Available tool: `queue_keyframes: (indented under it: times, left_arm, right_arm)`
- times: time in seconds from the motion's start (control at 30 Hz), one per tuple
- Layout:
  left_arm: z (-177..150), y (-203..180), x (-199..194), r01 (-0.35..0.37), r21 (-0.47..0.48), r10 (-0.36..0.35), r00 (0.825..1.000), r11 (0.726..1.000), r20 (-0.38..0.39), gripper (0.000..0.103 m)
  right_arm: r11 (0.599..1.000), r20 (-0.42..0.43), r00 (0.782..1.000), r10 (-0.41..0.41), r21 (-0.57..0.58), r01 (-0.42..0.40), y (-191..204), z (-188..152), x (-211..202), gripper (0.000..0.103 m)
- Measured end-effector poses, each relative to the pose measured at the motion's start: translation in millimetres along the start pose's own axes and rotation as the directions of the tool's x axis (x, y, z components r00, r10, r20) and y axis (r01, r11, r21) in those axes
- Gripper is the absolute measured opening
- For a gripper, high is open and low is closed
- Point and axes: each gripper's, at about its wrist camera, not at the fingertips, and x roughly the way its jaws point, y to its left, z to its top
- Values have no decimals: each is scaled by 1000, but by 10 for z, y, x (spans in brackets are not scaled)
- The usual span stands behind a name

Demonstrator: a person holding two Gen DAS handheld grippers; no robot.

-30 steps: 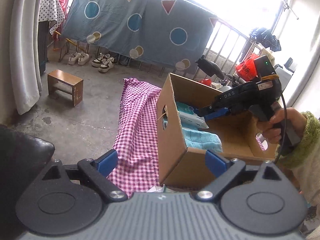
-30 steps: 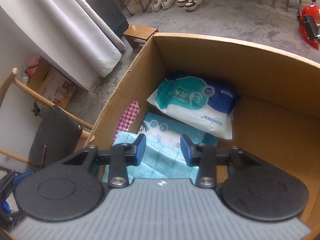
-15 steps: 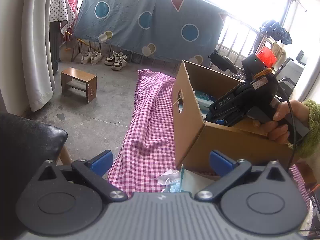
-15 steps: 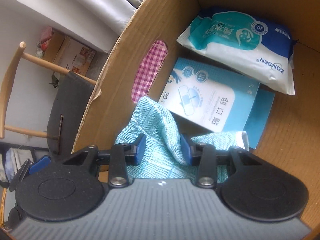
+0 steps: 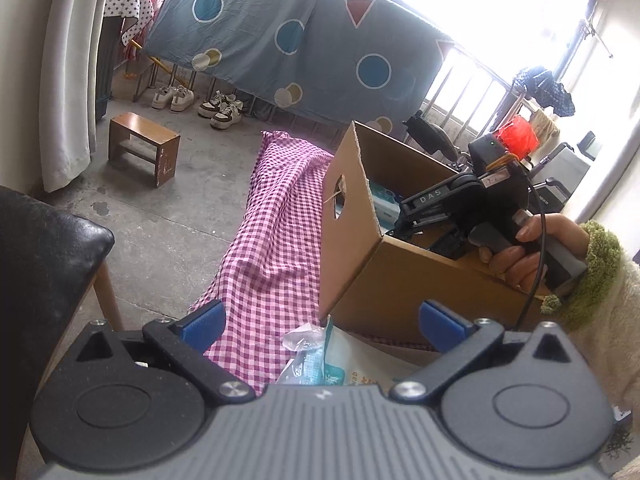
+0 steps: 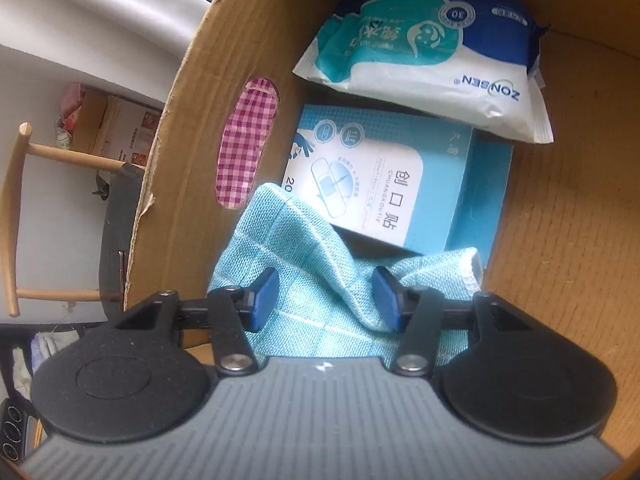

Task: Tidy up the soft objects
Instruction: 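Move the right tool out of the box to the white cotton-swab bag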

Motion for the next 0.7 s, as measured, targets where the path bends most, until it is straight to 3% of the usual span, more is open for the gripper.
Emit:
queue_keyframes:
  times: [0.1,0.23,0.4,0.47,0.53,0.6,0.7]
  left_arm:
    - [-17,29,-25,7,-42,-7,1000,999,3,103]
    - [-54,57,-75,9,-71,-10,1000,997,-3,103]
    - [-105,85,-93,-5,-104,2,999,995,-35,103]
    - [-126,65,-92,-10,-95,5,999,995,-52,103]
    - [-159,35,-83,-5,-74,0,998,997,-63,103]
    - [-208,-33,-64,14,-34,-17,997,999,-80,101]
    - [-276,-127,2,47,16,-45,993,999,-113,92]
  right_arm:
    - [998,46,998,51,43,-53,-65,-8,-139,56]
    - [997,213,974,71,6,-74,-42,-176,-621,67]
    - [986,396,903,165,-48,-160,-43,-737,-1358,73]
    - [970,436,867,241,-70,-235,-69,-1068,-1575,73]
    - [953,444,845,297,-80,-292,-109,-1375,-1682,73]
    - [944,430,843,323,-84,-318,-106,-1673,-1651,73]
    - [949,363,879,310,-71,-306,-47,-2018,-1371,72]
